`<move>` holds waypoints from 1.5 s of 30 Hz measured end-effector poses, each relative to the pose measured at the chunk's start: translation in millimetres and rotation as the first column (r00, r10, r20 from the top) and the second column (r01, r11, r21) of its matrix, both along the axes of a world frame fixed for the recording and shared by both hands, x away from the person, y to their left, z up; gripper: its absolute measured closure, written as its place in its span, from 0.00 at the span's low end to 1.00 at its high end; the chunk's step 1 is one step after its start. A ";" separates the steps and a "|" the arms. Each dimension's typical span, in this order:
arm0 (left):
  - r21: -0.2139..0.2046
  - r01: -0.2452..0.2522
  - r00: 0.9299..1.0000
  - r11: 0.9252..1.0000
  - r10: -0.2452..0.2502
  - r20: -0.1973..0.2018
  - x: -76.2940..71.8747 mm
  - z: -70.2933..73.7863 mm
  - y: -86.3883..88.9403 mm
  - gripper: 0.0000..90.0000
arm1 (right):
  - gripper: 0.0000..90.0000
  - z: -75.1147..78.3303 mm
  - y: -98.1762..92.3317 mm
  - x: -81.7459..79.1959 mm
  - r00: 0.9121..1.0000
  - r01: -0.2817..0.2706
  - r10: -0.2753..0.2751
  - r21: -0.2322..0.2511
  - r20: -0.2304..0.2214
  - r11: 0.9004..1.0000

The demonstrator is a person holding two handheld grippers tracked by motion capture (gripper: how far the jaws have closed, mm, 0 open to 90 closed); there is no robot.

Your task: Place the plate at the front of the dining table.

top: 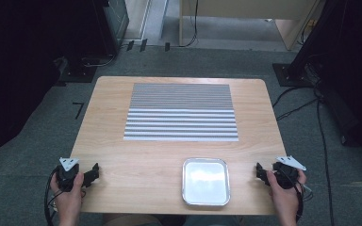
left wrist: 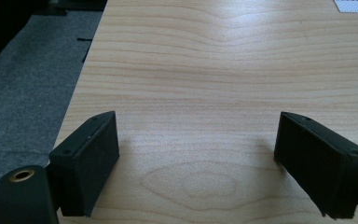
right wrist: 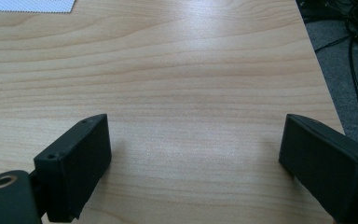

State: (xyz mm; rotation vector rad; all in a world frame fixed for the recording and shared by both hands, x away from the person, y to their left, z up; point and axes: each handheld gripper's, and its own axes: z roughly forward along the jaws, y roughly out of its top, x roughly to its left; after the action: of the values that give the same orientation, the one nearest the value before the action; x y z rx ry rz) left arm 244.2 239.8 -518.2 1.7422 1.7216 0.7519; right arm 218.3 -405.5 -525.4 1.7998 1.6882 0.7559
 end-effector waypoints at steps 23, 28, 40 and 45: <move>-0.102 -0.021 0.998 0.995 0.027 0.063 -2.6 12.9 -12.8 0.15 | 0.15 4.7 0.4 -4.3 0.998 0.053 -0.054 0.023 0.044 0.998; -0.103 -0.006 0.997 0.995 0.014 0.080 -4.7 16.8 -23.6 0.15 | 0.15 10.4 4.3 -7.9 0.996 0.044 -0.046 0.031 0.078 0.999; -0.109 0.074 0.994 0.991 -0.065 0.091 -7.6 20.4 -60.6 0.15 | 0.14 18.8 18.3 -14.5 0.994 -0.005 -0.008 0.115 0.113 0.993; -0.099 0.109 0.991 0.989 -0.100 0.086 -8.1 19.1 -74.0 0.15 | 0.14 20.8 23.9 -15.6 0.993 -0.020 0.004 0.130 0.121 0.991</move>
State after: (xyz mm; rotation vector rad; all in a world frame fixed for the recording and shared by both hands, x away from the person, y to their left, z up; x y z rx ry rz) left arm 236.1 165.8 -499.1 1.6948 1.5746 0.6661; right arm 202.6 -381.6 -504.6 1.7934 1.6048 0.9811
